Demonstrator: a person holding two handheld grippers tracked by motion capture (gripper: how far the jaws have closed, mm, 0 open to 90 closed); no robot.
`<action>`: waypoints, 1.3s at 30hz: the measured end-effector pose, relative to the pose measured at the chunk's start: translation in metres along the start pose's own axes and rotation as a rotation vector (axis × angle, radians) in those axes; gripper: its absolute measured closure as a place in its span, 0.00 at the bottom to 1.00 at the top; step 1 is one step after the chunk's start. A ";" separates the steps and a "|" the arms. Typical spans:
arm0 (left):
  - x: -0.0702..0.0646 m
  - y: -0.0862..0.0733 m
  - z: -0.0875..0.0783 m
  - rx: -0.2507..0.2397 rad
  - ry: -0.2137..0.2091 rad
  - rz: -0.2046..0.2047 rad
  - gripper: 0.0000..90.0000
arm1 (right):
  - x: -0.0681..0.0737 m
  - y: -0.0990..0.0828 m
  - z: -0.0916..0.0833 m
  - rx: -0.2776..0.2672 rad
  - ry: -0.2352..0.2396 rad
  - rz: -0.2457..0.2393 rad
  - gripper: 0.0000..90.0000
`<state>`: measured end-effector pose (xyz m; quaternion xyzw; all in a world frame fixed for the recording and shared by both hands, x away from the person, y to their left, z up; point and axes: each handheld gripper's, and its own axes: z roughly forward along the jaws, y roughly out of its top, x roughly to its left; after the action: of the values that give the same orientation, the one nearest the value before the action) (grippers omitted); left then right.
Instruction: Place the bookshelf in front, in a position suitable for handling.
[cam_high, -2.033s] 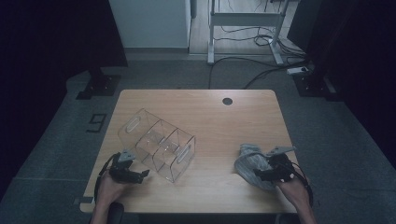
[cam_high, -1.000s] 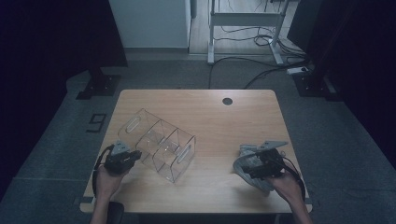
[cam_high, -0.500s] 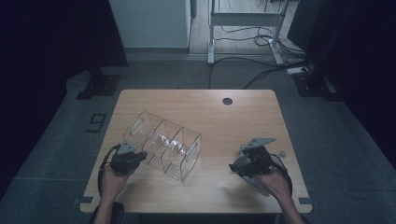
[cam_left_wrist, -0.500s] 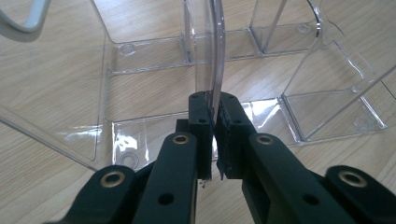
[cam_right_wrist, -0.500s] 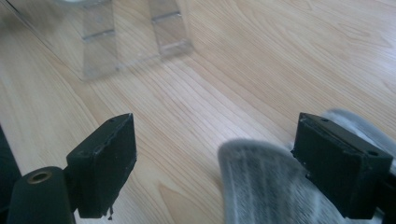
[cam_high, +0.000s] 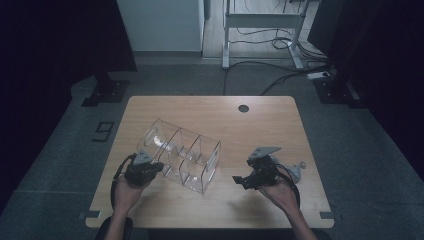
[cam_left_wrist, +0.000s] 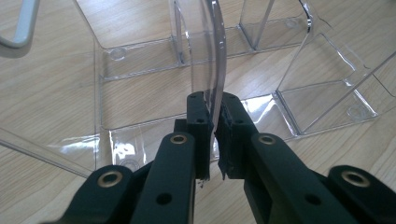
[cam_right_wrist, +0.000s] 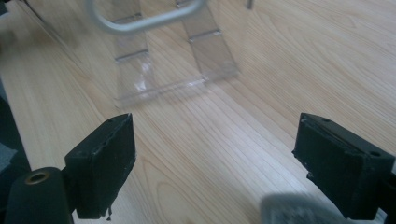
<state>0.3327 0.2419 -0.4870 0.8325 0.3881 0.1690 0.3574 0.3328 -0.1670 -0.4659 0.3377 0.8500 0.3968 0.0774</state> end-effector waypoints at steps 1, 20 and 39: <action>0.000 0.001 0.000 0.001 -0.002 0.002 0.93 | 0.002 0.001 0.002 -0.002 0.007 -0.002 0.14; -0.020 0.013 0.013 0.006 -0.059 0.027 0.90 | 0.029 0.018 0.026 0.002 0.058 -0.042 0.13; -0.008 -0.011 -0.012 -0.042 -0.061 -0.013 0.32 | 0.040 0.032 0.049 0.040 -0.007 -0.036 0.14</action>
<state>0.3152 0.2460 -0.4873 0.8271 0.3788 0.1495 0.3874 0.3381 -0.0960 -0.4703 0.3254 0.8634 0.3771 0.0808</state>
